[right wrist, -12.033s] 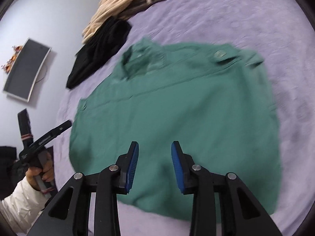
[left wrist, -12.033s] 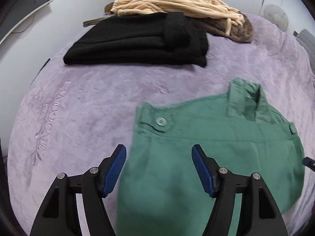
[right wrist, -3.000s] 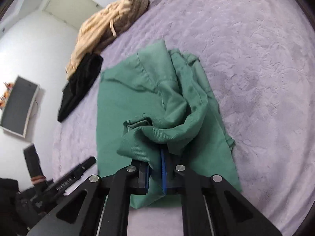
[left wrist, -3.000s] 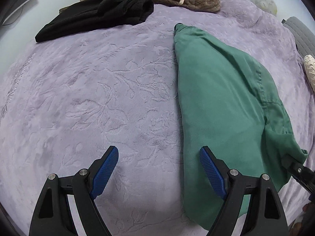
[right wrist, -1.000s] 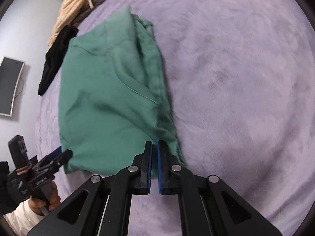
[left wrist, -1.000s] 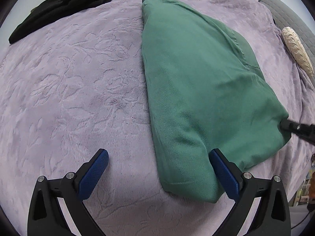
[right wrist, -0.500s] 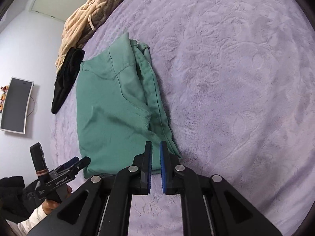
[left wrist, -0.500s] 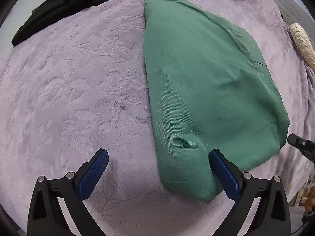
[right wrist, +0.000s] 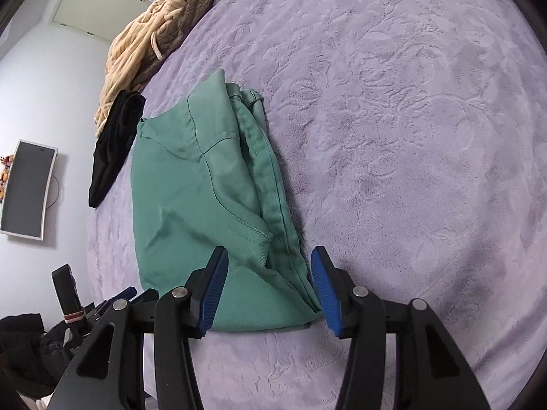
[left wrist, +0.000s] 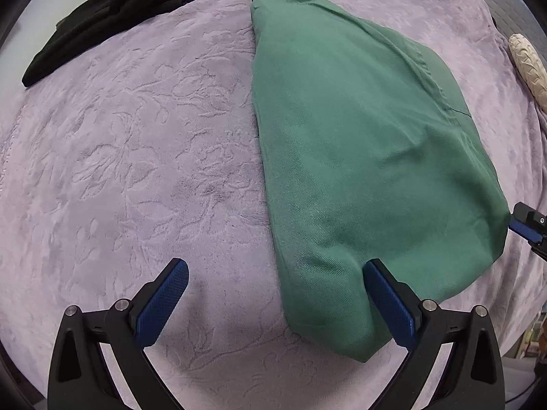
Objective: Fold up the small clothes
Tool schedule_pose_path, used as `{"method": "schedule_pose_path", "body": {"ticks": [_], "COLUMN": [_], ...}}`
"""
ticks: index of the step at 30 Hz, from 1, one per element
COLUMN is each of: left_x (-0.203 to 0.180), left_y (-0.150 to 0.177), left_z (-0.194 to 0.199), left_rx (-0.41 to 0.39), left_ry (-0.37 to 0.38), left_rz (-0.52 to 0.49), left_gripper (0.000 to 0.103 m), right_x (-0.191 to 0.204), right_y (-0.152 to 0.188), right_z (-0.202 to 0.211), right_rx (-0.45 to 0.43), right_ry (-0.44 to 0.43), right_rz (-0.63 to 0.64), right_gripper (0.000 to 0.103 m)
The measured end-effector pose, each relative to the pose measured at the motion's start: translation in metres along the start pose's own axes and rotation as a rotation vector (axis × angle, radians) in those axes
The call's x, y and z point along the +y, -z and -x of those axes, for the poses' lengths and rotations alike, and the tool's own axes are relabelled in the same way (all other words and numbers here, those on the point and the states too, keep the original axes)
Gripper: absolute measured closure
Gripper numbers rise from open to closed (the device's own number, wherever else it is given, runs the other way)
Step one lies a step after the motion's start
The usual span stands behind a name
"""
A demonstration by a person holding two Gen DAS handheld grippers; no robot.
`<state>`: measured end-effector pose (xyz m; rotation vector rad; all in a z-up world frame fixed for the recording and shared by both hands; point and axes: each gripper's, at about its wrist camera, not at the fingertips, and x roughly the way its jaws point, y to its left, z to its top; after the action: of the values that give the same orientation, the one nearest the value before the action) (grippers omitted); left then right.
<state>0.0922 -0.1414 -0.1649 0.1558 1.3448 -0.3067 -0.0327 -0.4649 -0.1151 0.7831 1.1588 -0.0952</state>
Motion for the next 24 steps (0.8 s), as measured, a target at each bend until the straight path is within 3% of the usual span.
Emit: {"method": "schedule_pose_path", "body": {"ticks": [5, 14, 24], "left_x": [0.005, 0.006, 0.014], "left_y": [-0.006, -0.022, -0.045], "left_z": [-0.001, -0.004, -0.008], "left_rx": [-0.01, -0.013, -0.019], "left_ry": [-0.009, -0.023, -0.006], "left_rz": [0.018, 0.031, 0.05], "left_gripper": [0.001, 0.001, 0.001], "right_x": [0.004, 0.007, 0.013], "right_y": [-0.005, -0.009, -0.026], "right_z": [-0.003, -0.008, -0.015], "right_rx": [0.007, 0.013, 0.013], "right_ry": [-0.003, -0.003, -0.009], "right_rz": [0.013, 0.032, 0.069], "right_gripper": [0.047, 0.03, 0.029]}}
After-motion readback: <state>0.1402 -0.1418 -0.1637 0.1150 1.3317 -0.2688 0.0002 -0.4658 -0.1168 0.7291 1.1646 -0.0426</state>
